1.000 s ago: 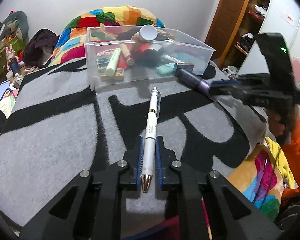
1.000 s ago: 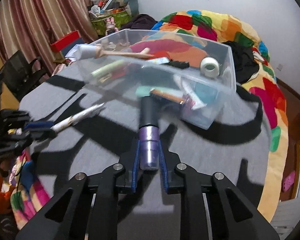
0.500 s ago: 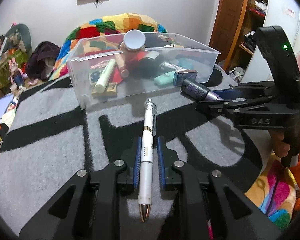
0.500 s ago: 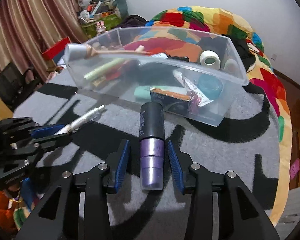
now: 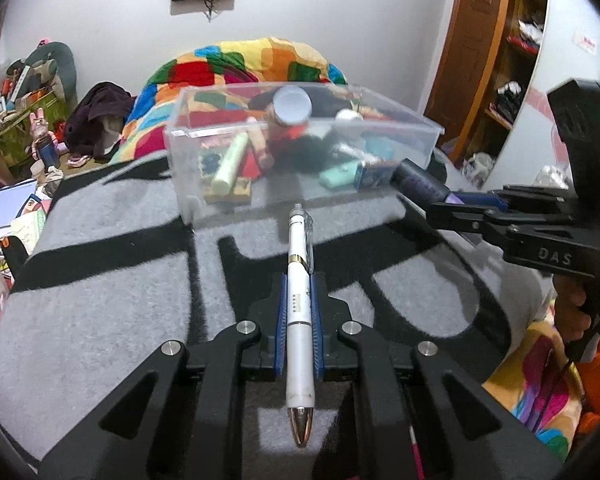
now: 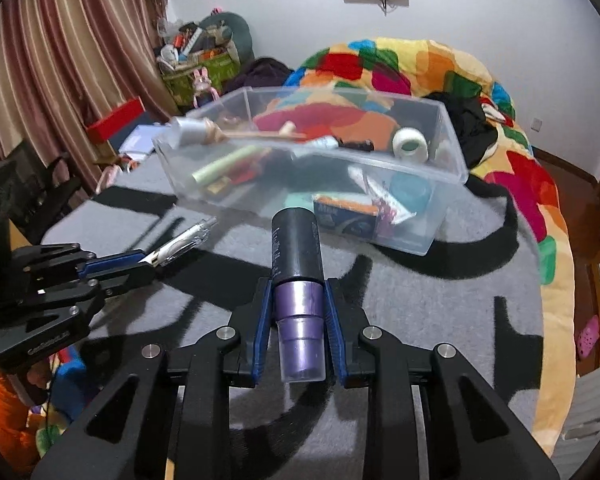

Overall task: Organize objects
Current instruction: 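Drop the white pen into the box with the left tool while the right drops the purple cylinder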

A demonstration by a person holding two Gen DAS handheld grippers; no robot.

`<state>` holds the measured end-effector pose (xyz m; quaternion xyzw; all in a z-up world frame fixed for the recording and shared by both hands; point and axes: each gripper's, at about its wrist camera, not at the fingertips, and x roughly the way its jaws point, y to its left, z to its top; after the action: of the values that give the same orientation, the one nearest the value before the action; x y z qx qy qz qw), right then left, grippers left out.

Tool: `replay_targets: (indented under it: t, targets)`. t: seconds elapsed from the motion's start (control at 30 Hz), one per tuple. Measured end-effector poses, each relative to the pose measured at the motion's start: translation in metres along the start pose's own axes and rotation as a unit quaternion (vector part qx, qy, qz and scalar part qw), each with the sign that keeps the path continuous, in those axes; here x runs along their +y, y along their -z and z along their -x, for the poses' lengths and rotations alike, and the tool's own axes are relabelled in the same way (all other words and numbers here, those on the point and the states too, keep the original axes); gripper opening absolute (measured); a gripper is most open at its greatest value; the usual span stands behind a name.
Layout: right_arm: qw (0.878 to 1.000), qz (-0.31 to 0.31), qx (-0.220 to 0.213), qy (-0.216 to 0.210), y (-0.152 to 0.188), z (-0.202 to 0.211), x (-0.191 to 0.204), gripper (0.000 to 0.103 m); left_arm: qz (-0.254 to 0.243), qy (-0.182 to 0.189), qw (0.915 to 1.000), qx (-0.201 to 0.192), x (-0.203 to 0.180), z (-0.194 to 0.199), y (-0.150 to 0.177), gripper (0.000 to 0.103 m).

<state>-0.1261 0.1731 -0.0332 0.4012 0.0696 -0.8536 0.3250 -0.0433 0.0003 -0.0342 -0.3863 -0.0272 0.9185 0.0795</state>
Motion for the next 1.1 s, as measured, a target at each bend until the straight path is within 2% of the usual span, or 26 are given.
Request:
replay_targets:
  t: [0.4, 0.67, 0.9, 1.0, 1.1]
  targets:
    - [0.998, -0.008, -0.067, 0.010, -0.022, 0.039, 0.005, 0.023, 0.033, -0.002, 0.9970, -0.071, 0.019, 0.047, -0.028, 0.010]
    - [0.995, -0.019, -0.092, 0.024, -0.045, 0.045, -0.002, 0.023, 0.044, -0.016, 0.9948, -0.090, 0.035, 0.047, -0.054, 0.010]
    - [0.995, -0.032, -0.090, 0.037, -0.059, 0.029, -0.010, 0.023, 0.057, -0.009, 0.9964, -0.063, 0.051, 0.018, -0.078, 0.010]
    - [0.995, -0.033, -0.079, 0.047, -0.068, 0.018, -0.014, 0.023, 0.059, 0.007, 0.9972, -0.045, 0.054, 0.005, -0.090, 0.010]
    - [0.996, -0.022, -0.063, 0.063, -0.076, 0.006, -0.015, 0.023, 0.054, 0.002, 0.9981, -0.029, 0.053, -0.006, -0.101, 0.010]
